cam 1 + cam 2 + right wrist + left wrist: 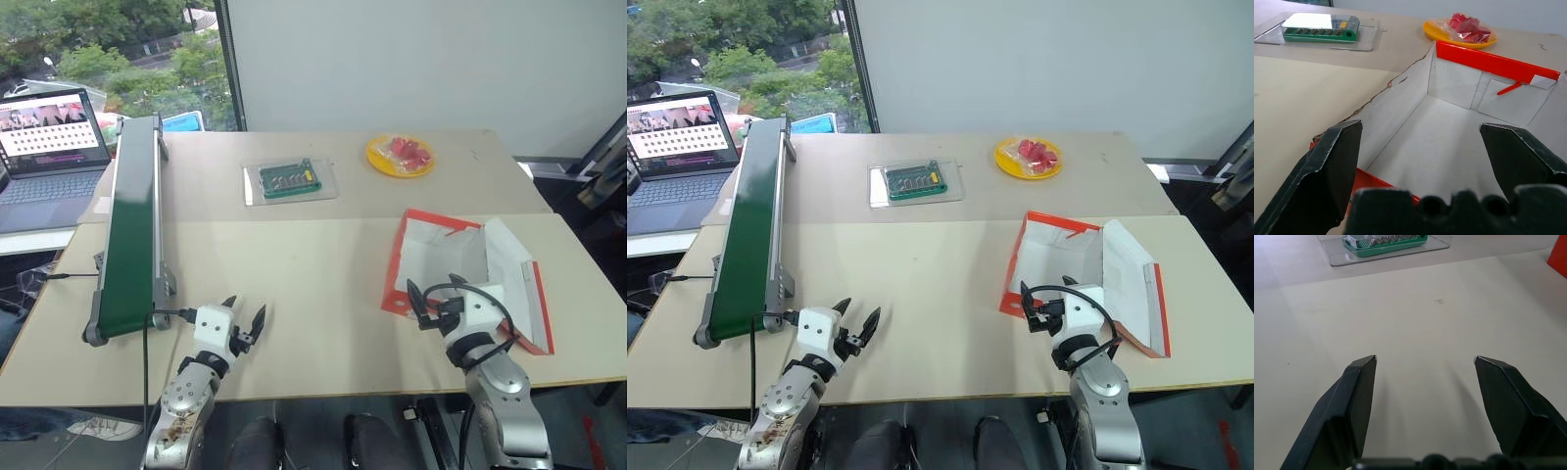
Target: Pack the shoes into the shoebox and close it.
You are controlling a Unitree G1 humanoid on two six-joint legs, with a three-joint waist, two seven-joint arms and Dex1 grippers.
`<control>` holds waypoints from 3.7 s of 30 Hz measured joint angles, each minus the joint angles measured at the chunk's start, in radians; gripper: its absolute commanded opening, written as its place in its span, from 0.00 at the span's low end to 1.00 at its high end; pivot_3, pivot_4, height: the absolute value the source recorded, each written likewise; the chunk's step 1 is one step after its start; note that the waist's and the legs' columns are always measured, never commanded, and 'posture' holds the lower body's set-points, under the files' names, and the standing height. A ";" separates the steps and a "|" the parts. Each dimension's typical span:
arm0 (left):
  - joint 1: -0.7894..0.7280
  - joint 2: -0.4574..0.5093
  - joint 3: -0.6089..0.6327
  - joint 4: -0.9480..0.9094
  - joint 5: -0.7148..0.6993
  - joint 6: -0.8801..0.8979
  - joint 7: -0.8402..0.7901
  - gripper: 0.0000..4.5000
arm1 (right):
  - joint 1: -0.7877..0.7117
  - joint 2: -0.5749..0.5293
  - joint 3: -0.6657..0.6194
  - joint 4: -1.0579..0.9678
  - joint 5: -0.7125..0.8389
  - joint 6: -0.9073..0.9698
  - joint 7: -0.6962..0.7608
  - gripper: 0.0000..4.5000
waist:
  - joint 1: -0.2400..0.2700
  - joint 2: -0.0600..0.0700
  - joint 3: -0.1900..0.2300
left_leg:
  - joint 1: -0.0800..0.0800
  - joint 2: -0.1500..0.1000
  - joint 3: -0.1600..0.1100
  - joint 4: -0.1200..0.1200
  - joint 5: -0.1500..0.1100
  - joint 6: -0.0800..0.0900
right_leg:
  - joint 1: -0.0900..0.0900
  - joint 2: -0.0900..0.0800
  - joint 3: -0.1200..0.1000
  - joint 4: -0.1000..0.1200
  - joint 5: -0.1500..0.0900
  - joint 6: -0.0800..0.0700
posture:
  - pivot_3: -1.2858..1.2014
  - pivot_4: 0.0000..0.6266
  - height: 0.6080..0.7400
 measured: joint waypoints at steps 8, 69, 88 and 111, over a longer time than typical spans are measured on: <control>-0.078 0.035 0.158 0.047 -0.083 0.019 0.019 0.75 | -0.092 -0.030 0.009 0.000 -0.010 0.027 0.001 0.99 | -0.005 0.000 0.000 | 0.000 0.000 0.000 0.000 0.000 0.000 | -0.001 0.001 0.000 0.001 0.000 0.000 | 0.52 0.24 1.00; -0.521 0.349 0.525 0.065 -0.151 0.602 0.126 0.75 | -0.948 -0.030 0.261 0.463 0.246 0.431 0.639 0.99 | 0.000 -0.002 0.001 | -0.010 -0.002 0.001 -0.001 -0.001 -0.003 | -0.011 0.000 -0.002 0.002 0.003 0.001 | 0.52 0.24 1.00; -0.585 0.488 0.527 0.368 -0.187 0.536 -0.025 0.98 | -0.951 -0.018 0.273 0.590 0.170 0.346 0.652 1.00 | -0.002 -0.002 0.001 | -0.010 -0.001 0.002 -0.001 0.000 -0.004 | -0.012 0.000 -0.003 0.004 0.003 0.000 | 0.52 0.24 1.00; -0.686 0.515 0.409 0.665 -0.148 0.397 -0.156 0.08 | -0.953 -0.040 0.272 0.573 0.158 0.346 0.638 1.00 | 0.003 -0.002 0.001 | -0.010 0.000 0.013 -0.001 0.000 -0.004 | -0.013 0.000 -0.003 0.005 0.003 0.000 | 0.52 0.24 1.00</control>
